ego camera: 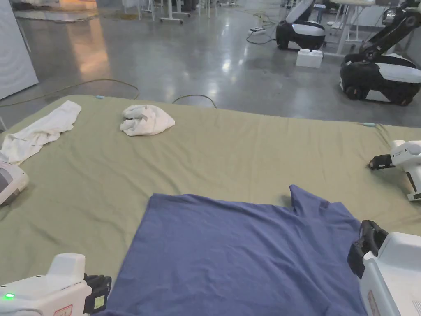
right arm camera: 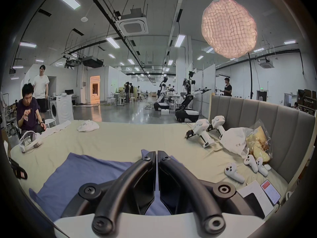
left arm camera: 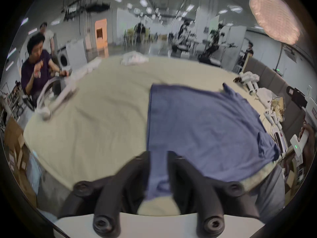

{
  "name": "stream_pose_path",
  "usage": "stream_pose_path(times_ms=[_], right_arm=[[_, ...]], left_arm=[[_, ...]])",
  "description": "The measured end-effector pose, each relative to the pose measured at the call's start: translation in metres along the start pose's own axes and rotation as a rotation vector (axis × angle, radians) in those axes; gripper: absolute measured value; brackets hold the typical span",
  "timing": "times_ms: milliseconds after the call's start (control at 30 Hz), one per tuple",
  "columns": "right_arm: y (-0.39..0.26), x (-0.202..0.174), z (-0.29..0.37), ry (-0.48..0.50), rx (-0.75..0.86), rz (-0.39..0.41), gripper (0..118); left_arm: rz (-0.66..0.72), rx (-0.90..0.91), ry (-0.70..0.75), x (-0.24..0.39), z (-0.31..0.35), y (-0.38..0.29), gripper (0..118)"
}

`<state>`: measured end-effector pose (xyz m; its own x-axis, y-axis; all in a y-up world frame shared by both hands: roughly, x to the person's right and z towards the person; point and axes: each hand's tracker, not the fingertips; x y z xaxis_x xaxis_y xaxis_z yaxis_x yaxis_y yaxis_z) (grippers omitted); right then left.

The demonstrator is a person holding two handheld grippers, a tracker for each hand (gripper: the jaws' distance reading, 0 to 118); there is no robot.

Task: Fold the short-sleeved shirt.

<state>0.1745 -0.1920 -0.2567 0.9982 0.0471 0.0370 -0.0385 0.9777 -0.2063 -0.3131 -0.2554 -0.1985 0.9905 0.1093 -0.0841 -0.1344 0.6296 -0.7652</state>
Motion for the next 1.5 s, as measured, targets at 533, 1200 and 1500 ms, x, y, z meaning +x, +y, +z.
stream_pose_path(times_ms=[533, 1200, 1500], right_arm=[[-0.023, 0.007, 0.001, -0.004, -0.105, 0.016, 1], [-0.102, 0.114, 0.046, -0.016, -0.708, 0.087, 67], [-0.159, 0.118, 0.034, 0.005, -0.878, 0.036, 57]], left_arm=[[0.046, -0.226, 0.142, 0.012, -0.062, -0.033, 40], [-0.041, -0.184, 0.059, 0.01, -0.043, -0.034, 1], [-0.046, -0.192, 0.059, 0.009, -0.045, -0.039, 1]])
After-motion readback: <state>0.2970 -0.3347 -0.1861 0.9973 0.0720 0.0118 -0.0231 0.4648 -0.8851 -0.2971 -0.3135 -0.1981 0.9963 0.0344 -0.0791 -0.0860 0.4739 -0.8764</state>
